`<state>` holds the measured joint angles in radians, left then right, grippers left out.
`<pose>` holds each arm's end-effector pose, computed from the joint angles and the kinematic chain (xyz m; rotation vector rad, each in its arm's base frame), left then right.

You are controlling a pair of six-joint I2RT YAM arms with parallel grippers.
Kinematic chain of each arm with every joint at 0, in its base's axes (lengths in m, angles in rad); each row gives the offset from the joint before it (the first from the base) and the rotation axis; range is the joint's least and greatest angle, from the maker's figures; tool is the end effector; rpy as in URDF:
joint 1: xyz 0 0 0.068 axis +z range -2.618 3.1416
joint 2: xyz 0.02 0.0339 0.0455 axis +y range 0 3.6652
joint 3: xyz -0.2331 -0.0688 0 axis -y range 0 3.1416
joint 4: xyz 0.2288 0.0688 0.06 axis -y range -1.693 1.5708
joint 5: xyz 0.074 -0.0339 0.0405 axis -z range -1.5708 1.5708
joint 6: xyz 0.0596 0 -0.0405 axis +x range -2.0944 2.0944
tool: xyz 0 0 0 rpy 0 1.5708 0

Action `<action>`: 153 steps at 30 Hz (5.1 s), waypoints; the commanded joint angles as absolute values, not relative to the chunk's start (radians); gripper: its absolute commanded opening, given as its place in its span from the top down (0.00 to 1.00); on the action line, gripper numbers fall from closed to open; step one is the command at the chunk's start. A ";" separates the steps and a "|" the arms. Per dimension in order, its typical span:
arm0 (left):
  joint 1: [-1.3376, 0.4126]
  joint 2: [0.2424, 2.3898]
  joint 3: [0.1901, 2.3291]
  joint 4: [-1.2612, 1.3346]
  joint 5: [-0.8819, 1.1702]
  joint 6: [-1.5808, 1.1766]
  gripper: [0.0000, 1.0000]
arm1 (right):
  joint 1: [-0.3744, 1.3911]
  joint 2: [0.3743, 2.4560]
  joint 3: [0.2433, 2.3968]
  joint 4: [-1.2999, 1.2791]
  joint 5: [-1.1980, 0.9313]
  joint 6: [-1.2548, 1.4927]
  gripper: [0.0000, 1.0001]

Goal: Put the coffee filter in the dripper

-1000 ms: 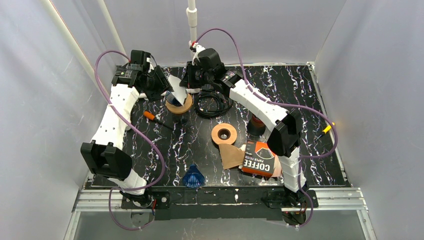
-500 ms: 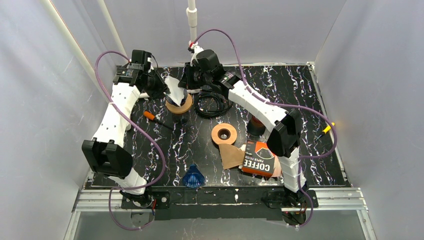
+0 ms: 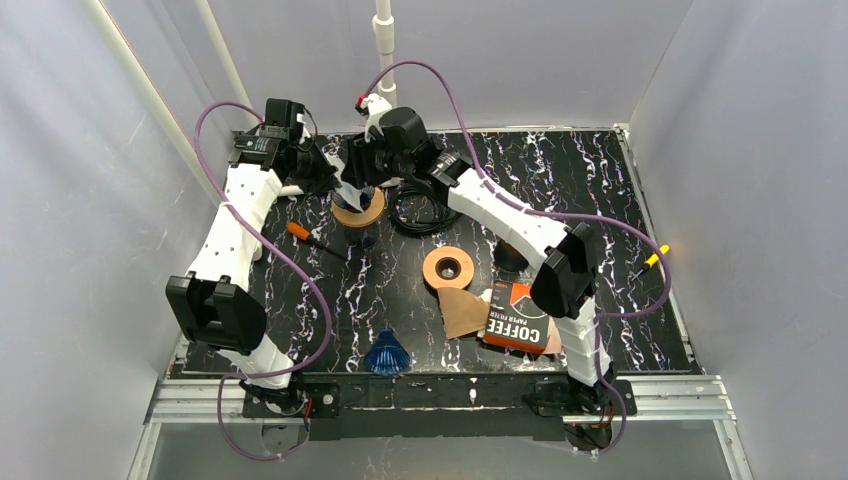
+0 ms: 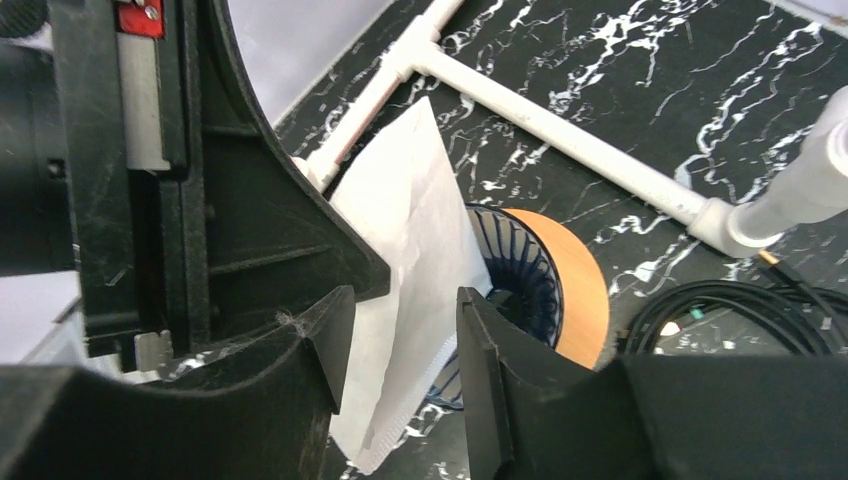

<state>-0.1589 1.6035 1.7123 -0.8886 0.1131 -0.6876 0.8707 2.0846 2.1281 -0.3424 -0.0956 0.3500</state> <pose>0.3379 -0.0610 0.3373 -0.5748 2.3417 -0.5378 0.3100 0.3768 0.3471 -0.5756 1.8899 0.9128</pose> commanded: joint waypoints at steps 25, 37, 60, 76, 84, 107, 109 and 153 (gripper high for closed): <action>-0.152 1.593 1.785 -0.981 0.088 -0.550 1.00 | 0.913 2.127 2.187 -0.416 0.264 0.173 0.44; -0.141 1.617 1.817 -1.021 0.053 -0.498 1.00 | 0.874 2.086 2.146 -0.387 0.196 0.275 0.44; -0.132 1.690 1.901 -1.025 0.164 -0.517 0.83 | 0.812 2.051 2.105 -0.362 0.043 0.344 0.34; -0.133 1.723 1.906 -1.026 0.153 -0.519 0.64 | 0.751 2.070 2.086 -0.365 -0.053 0.458 0.35; -0.132 1.727 1.890 -1.045 0.112 -0.499 0.56 | 0.741 2.095 2.092 -0.376 -0.093 0.508 0.40; -0.132 1.741 1.831 -1.053 0.106 -0.478 0.58 | 0.738 2.165 2.101 -0.424 -0.193 0.599 0.49; -0.132 1.741 1.826 -1.055 0.105 -0.475 0.59 | 0.738 2.166 2.101 -0.416 -0.204 0.607 0.52; -0.111 1.733 1.870 -1.068 0.104 -0.471 0.37 | 0.728 2.128 2.124 -0.383 -0.241 0.586 0.31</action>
<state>-0.1215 1.7466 1.8351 -1.0512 0.0898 -0.4652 0.7391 2.1666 2.0811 -0.4191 -0.2527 0.6140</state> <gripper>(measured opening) 0.624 0.670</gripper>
